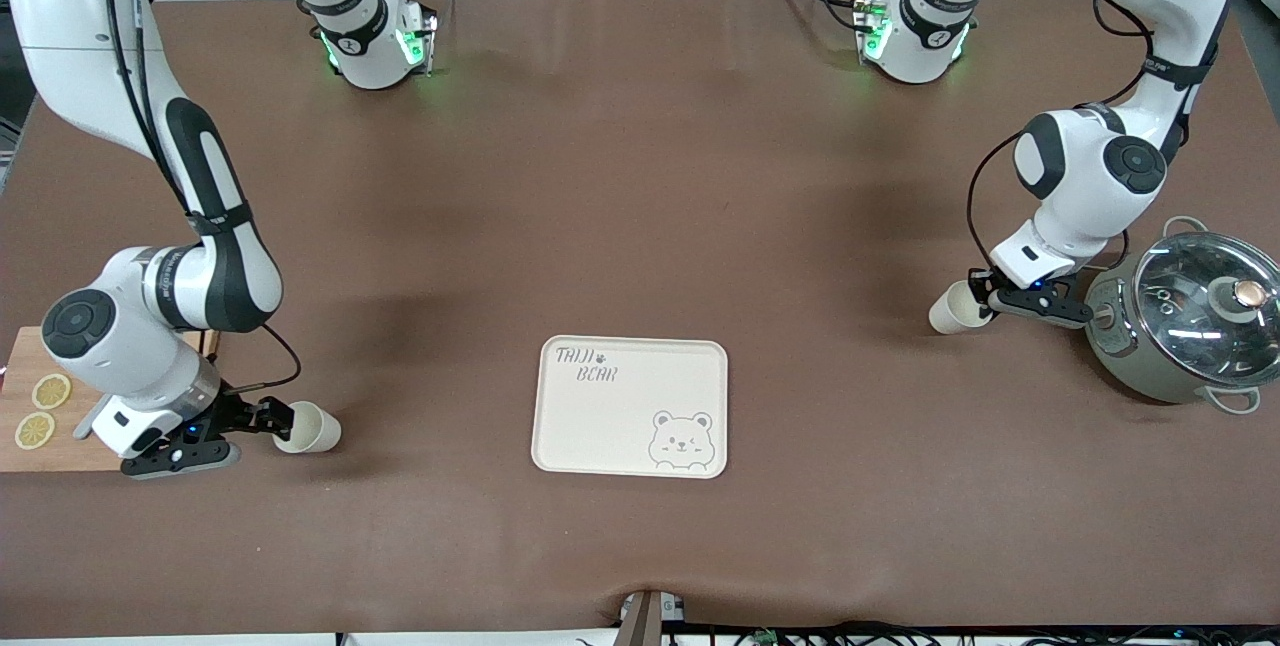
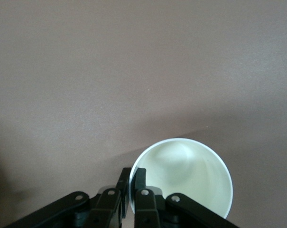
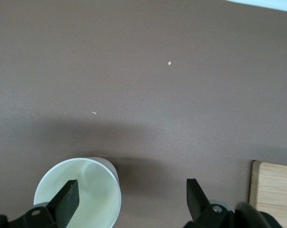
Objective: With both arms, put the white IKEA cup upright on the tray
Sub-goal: 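Grasp one cup with the left gripper while the right gripper grasps another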
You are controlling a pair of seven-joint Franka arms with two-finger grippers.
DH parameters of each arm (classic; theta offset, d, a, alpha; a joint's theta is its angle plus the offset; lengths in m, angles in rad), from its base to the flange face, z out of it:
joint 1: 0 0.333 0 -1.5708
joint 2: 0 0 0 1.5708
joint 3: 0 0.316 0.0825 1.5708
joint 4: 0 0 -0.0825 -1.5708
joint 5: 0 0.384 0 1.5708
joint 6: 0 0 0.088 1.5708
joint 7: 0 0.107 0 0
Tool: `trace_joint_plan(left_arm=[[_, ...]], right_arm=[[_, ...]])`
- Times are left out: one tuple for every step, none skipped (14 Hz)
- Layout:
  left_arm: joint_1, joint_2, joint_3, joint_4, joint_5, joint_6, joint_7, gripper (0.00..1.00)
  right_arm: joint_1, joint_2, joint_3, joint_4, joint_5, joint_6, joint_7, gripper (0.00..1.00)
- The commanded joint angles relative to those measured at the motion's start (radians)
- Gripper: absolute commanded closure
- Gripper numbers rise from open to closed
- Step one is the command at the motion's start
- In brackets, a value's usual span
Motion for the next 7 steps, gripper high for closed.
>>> trace_joint_plan(left_arm=[[0.001,0.008,0.001,-0.003,-0.015,0.017,-0.019,1.00],[-0.001,0.006,-0.002,0.002,-0.015,0.017,-0.038,1.00],[-0.004,0.006,-0.005,0.009,-0.015,0.017,-0.061,1.00],[-0.010,0.005,-0.013,0.018,-0.015,0.015,-0.087,1.00],[-0.013,0.005,-0.033,0.032,-0.015,0.009,-0.112,1.00],[-0.013,0.003,-0.045,0.043,-0.017,0.001,-0.141,1.00],[-0.016,-0.006,-0.060,0.058,-0.015,-0.023,-0.176,1.00]], right_arm=[[-0.002,0.025,0.007,0.035,0.001,-0.009,-0.041,0.00],[-0.003,0.030,0.007,0.036,-0.001,-0.010,-0.048,0.00],[-0.003,0.034,0.007,0.036,-0.001,-0.010,-0.048,0.00],[-0.002,0.040,0.007,0.036,0.001,-0.012,-0.049,0.00],[-0.002,0.042,0.008,0.035,0.001,-0.027,-0.049,0.00],[-0.002,0.042,0.008,0.036,-0.001,-0.061,-0.061,0.00],[-0.003,0.042,0.008,0.036,0.001,-0.087,-0.081,0.00]])
